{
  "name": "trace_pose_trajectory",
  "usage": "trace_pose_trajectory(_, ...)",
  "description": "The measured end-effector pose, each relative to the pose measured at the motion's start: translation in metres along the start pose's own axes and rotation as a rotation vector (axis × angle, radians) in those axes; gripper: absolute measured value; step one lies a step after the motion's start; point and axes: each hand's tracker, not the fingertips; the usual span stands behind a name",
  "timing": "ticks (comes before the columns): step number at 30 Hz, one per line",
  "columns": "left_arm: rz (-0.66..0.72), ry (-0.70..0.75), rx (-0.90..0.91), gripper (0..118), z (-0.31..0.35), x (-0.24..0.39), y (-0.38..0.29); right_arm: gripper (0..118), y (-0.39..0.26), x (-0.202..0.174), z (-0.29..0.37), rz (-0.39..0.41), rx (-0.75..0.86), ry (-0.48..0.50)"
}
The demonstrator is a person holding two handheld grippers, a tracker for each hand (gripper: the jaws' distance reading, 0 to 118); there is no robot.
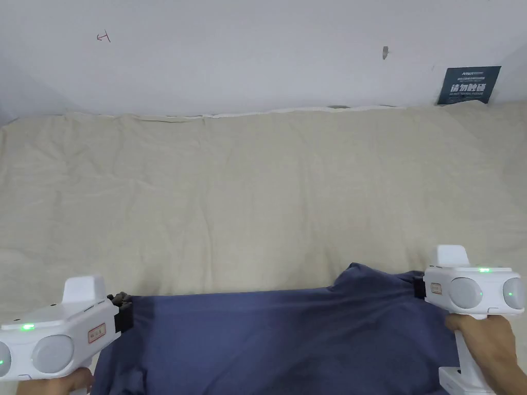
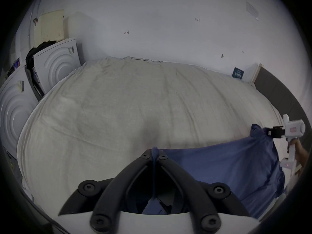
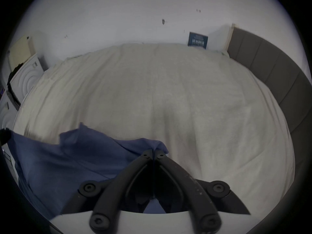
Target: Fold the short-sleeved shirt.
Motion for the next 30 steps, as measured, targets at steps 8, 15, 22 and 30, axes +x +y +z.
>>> trace_pose_trajectory(8,0.08,0.003,0.044,3,0.048,-0.013,-0.014,3,-0.03,0.011,0.144,0.012,0.23,0.093)
trace_pose_trajectory(15,0.126,-0.024,0.018,3,0.098,-0.026,-0.059,3,-0.108,0.023,0.23,-0.047,0.271,0.145)
trace_pose_trajectory(22,0.078,0.016,-0.113,3,0.099,-0.035,-0.124,3,-0.201,0.03,0.23,-0.134,0.153,0.147)
trace_pose_trajectory(30,0.074,0.059,-0.22,3,0.091,-0.03,-0.167,3,-0.257,0.028,0.188,-0.193,-0.011,0.1)
